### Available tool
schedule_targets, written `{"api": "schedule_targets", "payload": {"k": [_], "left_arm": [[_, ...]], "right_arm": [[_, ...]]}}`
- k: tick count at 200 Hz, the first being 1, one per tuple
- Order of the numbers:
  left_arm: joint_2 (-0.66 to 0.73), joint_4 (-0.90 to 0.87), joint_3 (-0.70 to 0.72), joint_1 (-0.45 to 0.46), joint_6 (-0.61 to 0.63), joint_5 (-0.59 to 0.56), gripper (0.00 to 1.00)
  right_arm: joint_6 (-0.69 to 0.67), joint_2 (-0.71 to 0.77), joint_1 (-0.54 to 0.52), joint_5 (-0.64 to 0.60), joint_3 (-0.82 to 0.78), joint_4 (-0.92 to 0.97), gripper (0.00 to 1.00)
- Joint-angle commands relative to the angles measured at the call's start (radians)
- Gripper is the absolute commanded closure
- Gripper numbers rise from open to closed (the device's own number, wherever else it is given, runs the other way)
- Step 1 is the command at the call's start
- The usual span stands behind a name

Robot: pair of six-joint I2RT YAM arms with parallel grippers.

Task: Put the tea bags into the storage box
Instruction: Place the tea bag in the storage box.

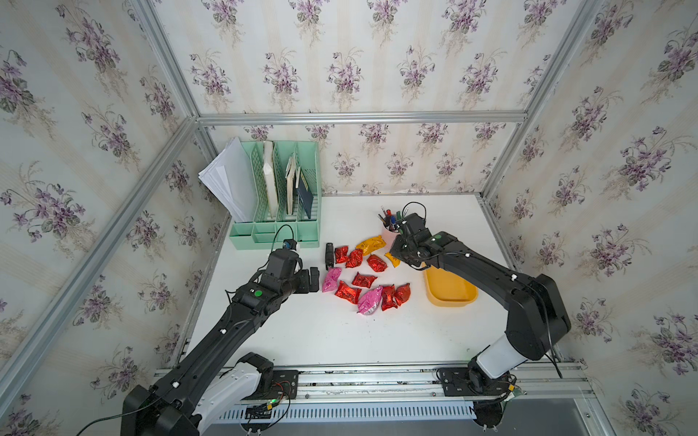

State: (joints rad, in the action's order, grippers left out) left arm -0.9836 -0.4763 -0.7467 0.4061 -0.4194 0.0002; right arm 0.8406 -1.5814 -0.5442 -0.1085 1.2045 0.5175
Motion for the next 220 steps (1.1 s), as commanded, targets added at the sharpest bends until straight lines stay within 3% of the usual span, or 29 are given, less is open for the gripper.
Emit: {"api": "schedule_targets", "payload": {"k": [1, 29, 60, 114, 171, 190, 220], "left_arm": [[-0.03, 0.026, -0.037, 0.0, 0.033, 0.048, 0.01], [-0.067, 0.037, -0.062, 0.0, 0.046, 0.068, 0.01], [-0.115, 0.023, -0.074, 0.0, -0.003, 0.037, 0.01], [-0.11, 0.033, -0.033, 0.009, -0.239, 0.031, 0.01], [-0.042, -0.065, -0.033, 0.063, -0.295, -0.062, 0.01], [-0.017, -0.084, -0.024, 0.075, -0.319, -0.08, 0.01], [0.018, -0.1, -0.014, 0.085, -0.319, -0.089, 0.01]], "right_arm": [[-0.143, 0.056, 0.105, 0.044, -0.02, 0.075, 0.76], [-0.287, 0.096, 0.284, 0.173, -0.062, 0.092, 0.75], [-0.422, 0.042, 0.4, 0.174, -0.081, 0.11, 0.75], [-0.531, -0.116, 0.403, 0.112, -0.08, 0.062, 0.75], [-0.616, -0.22, 0.402, 0.161, 0.006, 0.045, 0.7], [-0.6, -0.213, 0.402, 0.218, 0.013, 0.033, 0.65], [-0.549, -0.153, 0.402, 0.185, 0.03, 0.067, 0.45]]}}
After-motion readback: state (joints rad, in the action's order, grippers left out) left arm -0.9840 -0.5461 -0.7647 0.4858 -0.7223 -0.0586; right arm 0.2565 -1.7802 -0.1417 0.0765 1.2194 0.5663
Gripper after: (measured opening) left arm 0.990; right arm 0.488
